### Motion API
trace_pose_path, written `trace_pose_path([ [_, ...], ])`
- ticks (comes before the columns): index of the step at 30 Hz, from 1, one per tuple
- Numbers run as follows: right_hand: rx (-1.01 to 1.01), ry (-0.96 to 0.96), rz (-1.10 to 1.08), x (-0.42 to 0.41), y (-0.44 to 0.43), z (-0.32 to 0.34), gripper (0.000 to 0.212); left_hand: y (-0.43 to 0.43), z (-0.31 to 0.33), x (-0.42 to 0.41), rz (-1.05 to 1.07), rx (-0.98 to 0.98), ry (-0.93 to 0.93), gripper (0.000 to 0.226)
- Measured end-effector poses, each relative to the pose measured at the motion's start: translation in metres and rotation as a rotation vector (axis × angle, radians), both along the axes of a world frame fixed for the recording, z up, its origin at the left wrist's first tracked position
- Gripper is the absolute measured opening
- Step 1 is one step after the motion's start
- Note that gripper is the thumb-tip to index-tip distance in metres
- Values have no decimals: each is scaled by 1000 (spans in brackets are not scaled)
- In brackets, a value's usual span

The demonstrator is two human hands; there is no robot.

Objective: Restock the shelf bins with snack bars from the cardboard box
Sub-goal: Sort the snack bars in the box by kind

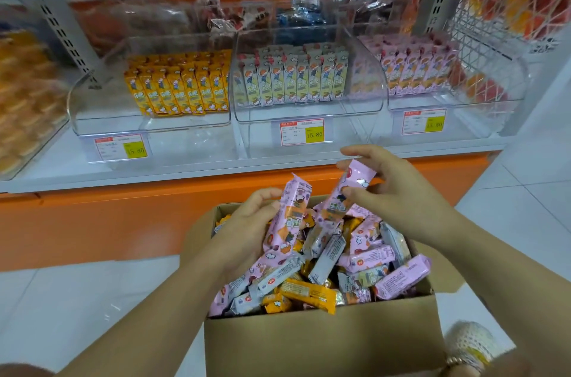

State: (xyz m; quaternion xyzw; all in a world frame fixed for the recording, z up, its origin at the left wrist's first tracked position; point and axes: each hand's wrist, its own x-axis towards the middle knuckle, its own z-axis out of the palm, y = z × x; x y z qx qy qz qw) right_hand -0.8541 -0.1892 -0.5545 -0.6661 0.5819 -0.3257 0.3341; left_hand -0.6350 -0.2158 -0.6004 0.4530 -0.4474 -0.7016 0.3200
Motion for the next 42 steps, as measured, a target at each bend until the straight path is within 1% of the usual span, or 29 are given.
trace_pose_path([
  [3, 37, 10, 85, 8, 1, -5, 50, 6, 0, -3, -95, -38, -74, 25],
  [6, 78, 28, 108, 11, 1, -10, 50, 10, -4, -3, -258, -188, -268, 44],
  [8, 121, 15, 119, 10, 2, -11, 52, 10, 0, 0, -264, -242, -298, 37],
  [9, 145, -4, 125, 9, 2, -11, 53, 9, 3, 1, -257, -258, -307, 33],
  [11, 182, -66, 130, 10, 3, -12, 54, 7, 8, 5, -269, -285, -321, 34],
  [14, 239, -154, 165, 12, 3, -15, 58, 9, 10, 4, -276, -291, -281, 34],
  [17, 267, -161, 205, 13, 3, -18, 56, 10, 7, -1, -234, -287, -264, 30],
  [20, 206, -111, 149, 20, 6, -20, 47, 8, 5, -2, -200, -298, -283, 28],
  [24, 114, -71, 82, 27, 7, -22, 34, 2, -1, 6, -256, -292, -302, 27],
  [25, 102, -46, 80, 26, 6, -23, 32, -2, -5, 12, -252, -302, -361, 25],
  [26, 89, -13, 73, 24, 6, -23, 31, -7, -12, 19, -235, -331, -494, 24],
  [28, 70, 62, 53, 21, 5, -22, 31, -16, -34, 34, -243, -395, -884, 30],
  [29, 65, 90, 48, 20, 5, -22, 32, -16, -43, 39, -281, -396, -1048, 35],
  [30, 62, 109, 47, 19, 5, -23, 33, -13, -52, 40, -335, -393, -1155, 39],
  [32, 53, 138, 49, 18, 5, -25, 34, -6, -65, 38, -428, -473, -1296, 52],
  [34, 50, 181, 53, 17, 4, -26, 34, 1, -67, 34, -441, -649, -1450, 59],
  [35, 51, 194, 55, 17, 4, -27, 35, 4, -66, 32, -423, -692, -1474, 59],
  [36, 54, 191, 57, 17, 3, -28, 35, 4, -66, 31, -405, -690, -1468, 58],
  [38, 63, 156, 54, 16, 1, -27, 35, 2, -60, 29, -349, -631, -1390, 53],
  [39, 65, 137, 50, 15, 0, -26, 36, -1, -54, 31, -311, -589, -1319, 49],
  [42, 86, 103, 64, 8, -5, -19, 33, -13, -35, 36, -157, -522, -1012, 46],
])
